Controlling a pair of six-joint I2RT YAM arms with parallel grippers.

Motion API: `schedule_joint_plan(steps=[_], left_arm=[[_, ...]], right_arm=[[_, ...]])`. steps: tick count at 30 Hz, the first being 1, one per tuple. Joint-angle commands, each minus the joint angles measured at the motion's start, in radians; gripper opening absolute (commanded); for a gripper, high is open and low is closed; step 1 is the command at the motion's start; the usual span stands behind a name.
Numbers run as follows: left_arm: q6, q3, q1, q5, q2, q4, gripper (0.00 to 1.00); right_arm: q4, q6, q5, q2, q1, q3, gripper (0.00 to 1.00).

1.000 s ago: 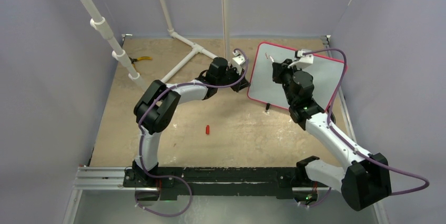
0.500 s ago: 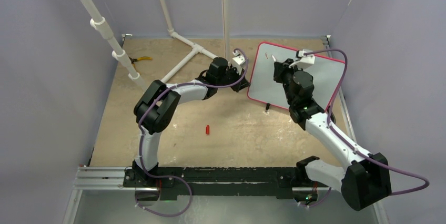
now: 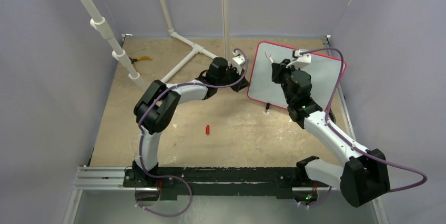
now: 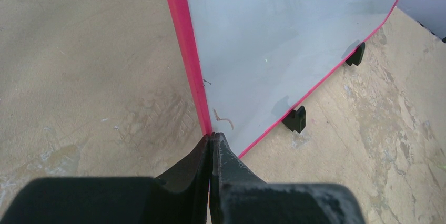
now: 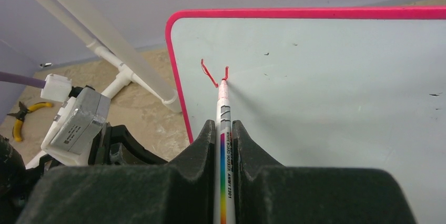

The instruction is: Write a sentence on the whiteboard

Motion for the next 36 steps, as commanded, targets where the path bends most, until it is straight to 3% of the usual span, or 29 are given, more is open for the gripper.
schedule_joint_plan(steps=[1, 36], left_arm=[[0.016, -0.012, -0.008, 0.014, -0.05, 0.028, 0.0], [0.004, -0.012, -0.009, 0.005, -0.056, 0.019, 0.0]], right_arm=[[0.029, -0.027, -0.034, 0.006, -0.003, 0.011, 0.0], [-0.02, 0.032, -0.047, -0.027, -0.003, -0.058, 0.0]])
